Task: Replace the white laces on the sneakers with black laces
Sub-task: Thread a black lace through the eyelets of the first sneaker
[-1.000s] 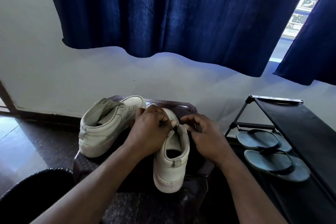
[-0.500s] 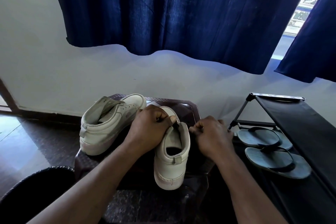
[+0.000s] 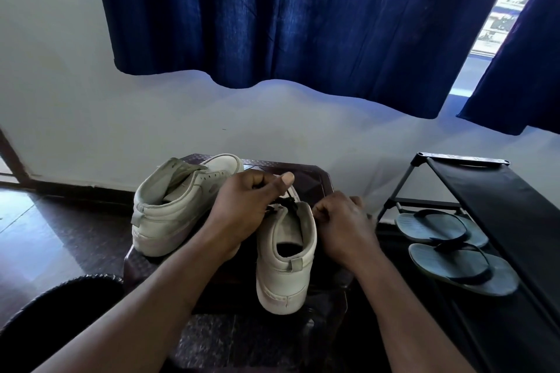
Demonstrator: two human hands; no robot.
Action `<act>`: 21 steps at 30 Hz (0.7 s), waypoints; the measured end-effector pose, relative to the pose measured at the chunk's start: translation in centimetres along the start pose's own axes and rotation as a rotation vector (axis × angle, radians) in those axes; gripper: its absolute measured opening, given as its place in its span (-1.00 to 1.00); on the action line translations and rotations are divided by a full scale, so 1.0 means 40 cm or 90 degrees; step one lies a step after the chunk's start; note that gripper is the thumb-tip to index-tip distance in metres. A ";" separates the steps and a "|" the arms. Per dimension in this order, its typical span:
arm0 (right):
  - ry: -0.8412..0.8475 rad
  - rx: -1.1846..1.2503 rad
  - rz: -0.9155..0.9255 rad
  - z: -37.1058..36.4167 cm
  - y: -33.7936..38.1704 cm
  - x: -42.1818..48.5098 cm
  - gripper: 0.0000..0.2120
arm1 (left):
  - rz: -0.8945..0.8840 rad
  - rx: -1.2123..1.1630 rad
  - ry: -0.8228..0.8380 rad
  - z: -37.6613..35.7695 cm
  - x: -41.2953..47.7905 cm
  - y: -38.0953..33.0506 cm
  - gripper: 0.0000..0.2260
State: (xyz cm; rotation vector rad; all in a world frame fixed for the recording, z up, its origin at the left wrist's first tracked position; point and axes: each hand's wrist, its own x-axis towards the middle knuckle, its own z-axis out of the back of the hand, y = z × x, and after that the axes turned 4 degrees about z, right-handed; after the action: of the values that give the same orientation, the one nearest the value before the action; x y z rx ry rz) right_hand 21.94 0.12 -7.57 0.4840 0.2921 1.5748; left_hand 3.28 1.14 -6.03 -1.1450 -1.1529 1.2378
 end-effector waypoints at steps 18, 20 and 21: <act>-0.068 -0.039 0.103 0.002 -0.005 -0.003 -0.81 | -0.027 -0.150 0.008 0.016 -0.005 -0.032 -0.77; -0.043 -0.114 0.057 0.007 -0.014 -0.006 -0.84 | -0.024 -0.171 0.012 0.019 -0.002 -0.027 -0.76; -0.024 -0.115 0.034 0.009 -0.022 -0.005 -0.85 | -0.023 -0.174 0.012 0.019 -0.002 -0.025 -0.76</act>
State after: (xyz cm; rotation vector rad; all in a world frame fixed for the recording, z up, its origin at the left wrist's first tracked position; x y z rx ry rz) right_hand 22.87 -0.08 -7.70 0.3833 0.1077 1.6246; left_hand 2.60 1.05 -4.97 -1.3277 -1.3521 1.0612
